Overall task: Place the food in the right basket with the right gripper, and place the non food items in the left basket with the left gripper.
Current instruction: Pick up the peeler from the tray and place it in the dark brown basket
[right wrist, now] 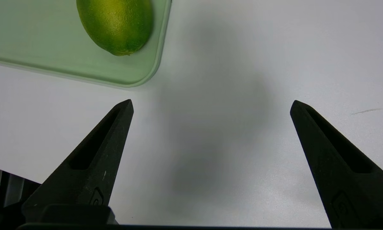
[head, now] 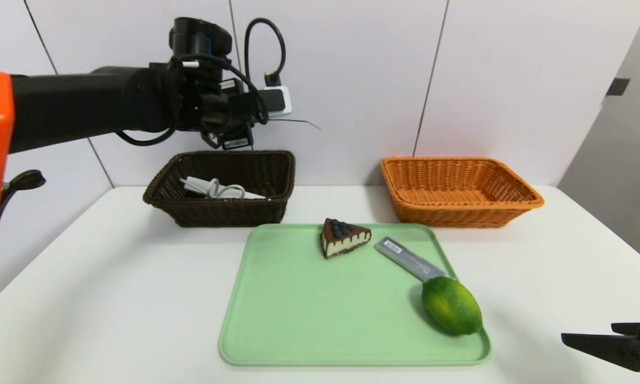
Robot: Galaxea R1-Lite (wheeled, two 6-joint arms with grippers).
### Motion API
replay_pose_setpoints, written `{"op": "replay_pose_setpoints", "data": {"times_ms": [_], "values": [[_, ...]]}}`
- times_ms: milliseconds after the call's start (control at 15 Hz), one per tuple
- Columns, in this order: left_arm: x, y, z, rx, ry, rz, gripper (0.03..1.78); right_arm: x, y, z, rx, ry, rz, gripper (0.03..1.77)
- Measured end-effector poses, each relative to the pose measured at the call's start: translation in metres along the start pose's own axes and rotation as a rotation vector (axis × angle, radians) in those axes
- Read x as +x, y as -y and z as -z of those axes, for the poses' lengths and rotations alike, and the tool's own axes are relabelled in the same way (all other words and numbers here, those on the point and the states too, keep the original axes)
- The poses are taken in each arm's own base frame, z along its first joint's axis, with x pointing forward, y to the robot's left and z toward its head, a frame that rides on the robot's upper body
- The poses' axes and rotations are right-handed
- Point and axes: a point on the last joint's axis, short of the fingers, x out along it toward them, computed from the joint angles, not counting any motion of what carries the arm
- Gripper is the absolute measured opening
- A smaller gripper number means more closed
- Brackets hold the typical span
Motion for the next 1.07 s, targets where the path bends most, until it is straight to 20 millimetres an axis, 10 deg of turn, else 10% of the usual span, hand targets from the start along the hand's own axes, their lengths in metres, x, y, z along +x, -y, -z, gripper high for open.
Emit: {"op": "replay_pose_setpoints", "data": {"times_ms": [800, 1067], "values": [[0.045, 0.045, 0.008, 0.032, -0.062, 0.122, 0.31, 0.000, 0.002, 0.000, 0.009, 0.000, 0.009, 1.70], [0.050, 0.053, 0.006, 0.028, -0.066, 0.136, 0.87, -0.001, 0.002, 0.002, 0.011, 0.005, 0.013, 1.70]]}}
